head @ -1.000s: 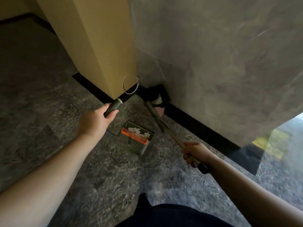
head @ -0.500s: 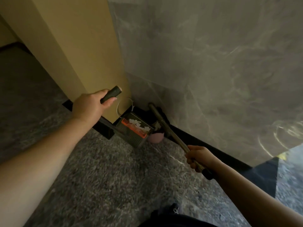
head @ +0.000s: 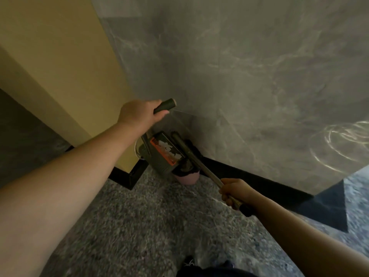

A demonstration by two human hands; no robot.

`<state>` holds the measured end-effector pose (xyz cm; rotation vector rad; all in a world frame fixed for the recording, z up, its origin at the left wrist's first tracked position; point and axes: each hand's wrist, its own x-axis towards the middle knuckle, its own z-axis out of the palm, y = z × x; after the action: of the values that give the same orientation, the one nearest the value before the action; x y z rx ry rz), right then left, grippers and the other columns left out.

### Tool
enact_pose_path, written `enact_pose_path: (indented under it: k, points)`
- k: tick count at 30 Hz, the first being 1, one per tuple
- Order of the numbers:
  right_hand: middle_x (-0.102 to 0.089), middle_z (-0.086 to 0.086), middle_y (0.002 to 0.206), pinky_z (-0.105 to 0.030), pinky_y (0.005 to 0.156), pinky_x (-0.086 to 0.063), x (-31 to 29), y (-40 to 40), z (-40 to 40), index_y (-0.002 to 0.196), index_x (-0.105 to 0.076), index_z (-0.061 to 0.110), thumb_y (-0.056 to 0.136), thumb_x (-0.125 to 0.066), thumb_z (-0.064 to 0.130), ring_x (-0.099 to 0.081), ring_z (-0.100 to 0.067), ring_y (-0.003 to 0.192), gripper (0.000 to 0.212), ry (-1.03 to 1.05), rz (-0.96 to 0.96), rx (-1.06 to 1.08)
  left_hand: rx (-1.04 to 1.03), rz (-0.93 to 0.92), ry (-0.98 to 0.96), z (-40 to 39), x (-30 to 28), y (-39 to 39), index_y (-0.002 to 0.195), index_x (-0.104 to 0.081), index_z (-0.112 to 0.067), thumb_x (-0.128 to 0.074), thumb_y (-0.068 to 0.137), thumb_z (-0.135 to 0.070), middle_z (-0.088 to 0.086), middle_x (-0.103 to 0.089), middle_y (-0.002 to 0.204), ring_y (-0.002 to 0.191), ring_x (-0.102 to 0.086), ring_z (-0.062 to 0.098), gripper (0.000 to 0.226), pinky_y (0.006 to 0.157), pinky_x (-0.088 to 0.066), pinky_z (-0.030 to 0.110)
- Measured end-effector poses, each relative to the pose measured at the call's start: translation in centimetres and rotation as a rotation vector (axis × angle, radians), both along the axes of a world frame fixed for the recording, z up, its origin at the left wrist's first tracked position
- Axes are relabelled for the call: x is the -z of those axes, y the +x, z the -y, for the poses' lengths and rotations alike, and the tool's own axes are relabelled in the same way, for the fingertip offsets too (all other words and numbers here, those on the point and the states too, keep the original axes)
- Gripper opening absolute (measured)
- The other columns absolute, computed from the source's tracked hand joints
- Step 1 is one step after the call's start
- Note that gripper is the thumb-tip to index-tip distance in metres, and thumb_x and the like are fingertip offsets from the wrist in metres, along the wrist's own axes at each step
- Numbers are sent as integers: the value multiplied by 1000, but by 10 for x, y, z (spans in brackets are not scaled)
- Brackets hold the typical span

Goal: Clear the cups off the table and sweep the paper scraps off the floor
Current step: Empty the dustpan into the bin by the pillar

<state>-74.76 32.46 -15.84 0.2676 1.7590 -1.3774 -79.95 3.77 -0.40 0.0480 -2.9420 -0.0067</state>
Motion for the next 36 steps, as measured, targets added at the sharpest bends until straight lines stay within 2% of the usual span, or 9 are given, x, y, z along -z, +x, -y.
enact_pose_path:
  k: [5,10,12,14,17,23,28,32,36]
  points:
    - [-54,-7,63,-20,39,-38,4,-7,7,120,-59,21,88,-50,2,-47,-11,42,38,8,71,-18,183,141,-26,-21,-11,-34,132,-54,-27,-46,96,-52,8,-67,108,93,-62,31,45,65,-37,30]
    - [-52,-8,66,-23,44,-36,8,2,0,128,-51,10,89,-49,2,-46,-11,46,40,42,25,0,200,255,-37,-22,-16,-48,142,-40,-42,-42,96,-54,-1,-61,127,105,-60,26,47,69,-36,27]
    - [-51,-10,66,-20,39,-36,13,6,-3,128,-52,11,89,-48,-1,-45,-11,42,41,44,11,20,189,319,0,-24,-19,-48,141,-38,-48,-42,96,-55,-7,-65,117,92,-63,17,46,62,-36,25]
    - [-49,-10,62,-18,35,-35,14,4,-11,123,-55,8,89,-46,-4,-44,-10,36,37,14,9,28,172,366,46,-31,-19,-47,139,-38,-52,-44,94,-57,-14,-67,91,74,-61,4,46,56,-35,24]
    - [-49,-8,61,-18,36,-35,7,-10,-36,115,-58,10,89,-45,-3,-43,-10,36,31,-13,16,-28,137,375,45,-43,-15,-45,136,-43,-52,-48,90,-59,-19,-60,73,64,-55,-1,47,54,-36,24]
    - [-51,-8,61,-19,35,-36,10,-41,-90,112,-63,14,87,-46,-2,-44,-11,37,34,-62,41,-33,148,325,-112,-67,-5,-41,127,-52,-54,-52,87,-60,-17,-55,68,56,-44,-3,40,53,-32,24]
    - [-47,-8,59,-17,33,-33,12,-50,-115,86,-55,8,89,-44,-3,-41,-10,33,16,-97,50,-3,197,329,-308,-94,-14,-56,131,-49,-51,-48,88,-61,-16,-44,58,51,-41,1,44,50,-30,23]
    - [-46,-9,59,-17,32,-33,12,-53,-122,88,-54,5,90,-43,-3,-40,-10,31,14,-94,53,38,235,347,-452,-110,-19,-76,133,-46,-48,-40,88,-65,-4,-55,68,60,-52,15,49,58,-43,29]
    - [-47,-8,58,-18,33,-33,13,-58,-124,86,-56,8,90,-42,-4,-41,-10,32,19,-150,107,84,269,392,-536,-137,-17,-92,133,-44,-47,-39,91,-63,-7,-48,66,64,-50,16,45,57,-38,28]
